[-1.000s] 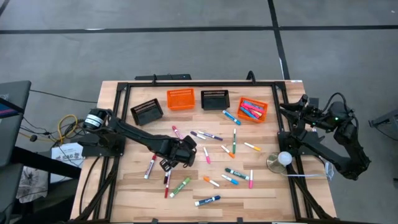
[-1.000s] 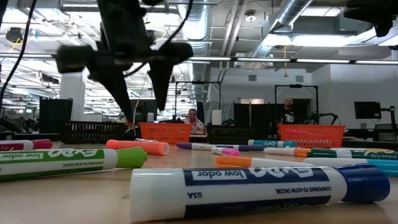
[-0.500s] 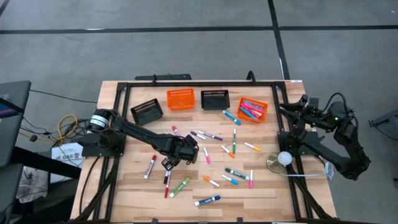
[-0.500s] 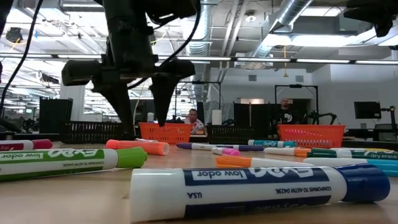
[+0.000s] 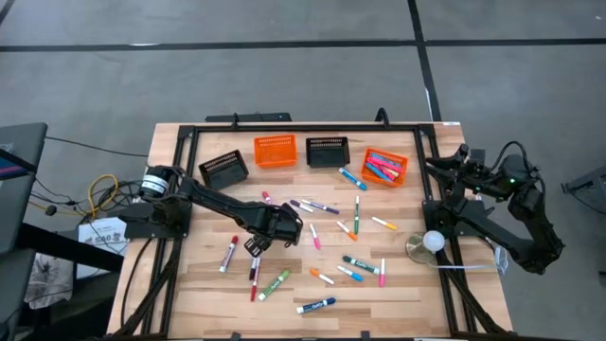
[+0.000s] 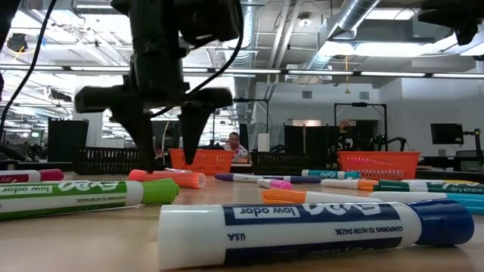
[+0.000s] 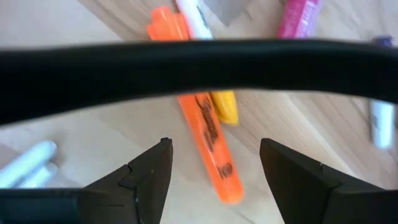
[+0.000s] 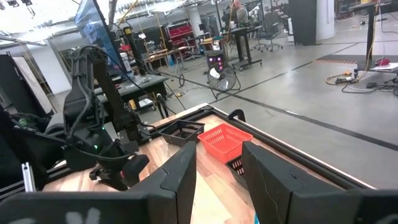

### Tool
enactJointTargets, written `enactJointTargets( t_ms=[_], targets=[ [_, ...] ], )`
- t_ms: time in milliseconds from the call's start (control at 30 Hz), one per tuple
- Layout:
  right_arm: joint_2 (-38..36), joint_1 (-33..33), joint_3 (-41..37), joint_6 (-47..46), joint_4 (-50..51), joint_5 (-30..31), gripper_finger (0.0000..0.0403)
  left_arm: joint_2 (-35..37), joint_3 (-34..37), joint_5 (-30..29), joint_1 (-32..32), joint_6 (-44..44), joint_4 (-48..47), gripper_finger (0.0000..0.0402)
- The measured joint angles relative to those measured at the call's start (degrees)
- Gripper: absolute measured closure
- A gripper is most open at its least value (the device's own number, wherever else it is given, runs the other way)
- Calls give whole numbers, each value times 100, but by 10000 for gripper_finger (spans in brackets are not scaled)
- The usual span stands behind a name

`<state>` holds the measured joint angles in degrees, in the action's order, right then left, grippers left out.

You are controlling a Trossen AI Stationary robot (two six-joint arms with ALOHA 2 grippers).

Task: Pick & Place Markers
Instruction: Put the orange marker into the right orange bin

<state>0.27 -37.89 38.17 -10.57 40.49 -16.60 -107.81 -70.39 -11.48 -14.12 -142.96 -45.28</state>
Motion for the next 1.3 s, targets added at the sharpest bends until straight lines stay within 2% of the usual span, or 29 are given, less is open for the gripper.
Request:
enactJointTargets(
  t_ms=[400, 633, 1300],
  targets=[
    [0, 0, 0, 11, 0, 2, 285, -10, 83, 56, 82, 21, -35, 160],
    [-2, 2, 0, 9, -10, 0, 285, -255, 61, 253, 66, 22, 155, 160],
    [0, 0, 0, 9, -23, 2, 285, -369, 39, 264, -23, 216, 271, 160]
  ],
)
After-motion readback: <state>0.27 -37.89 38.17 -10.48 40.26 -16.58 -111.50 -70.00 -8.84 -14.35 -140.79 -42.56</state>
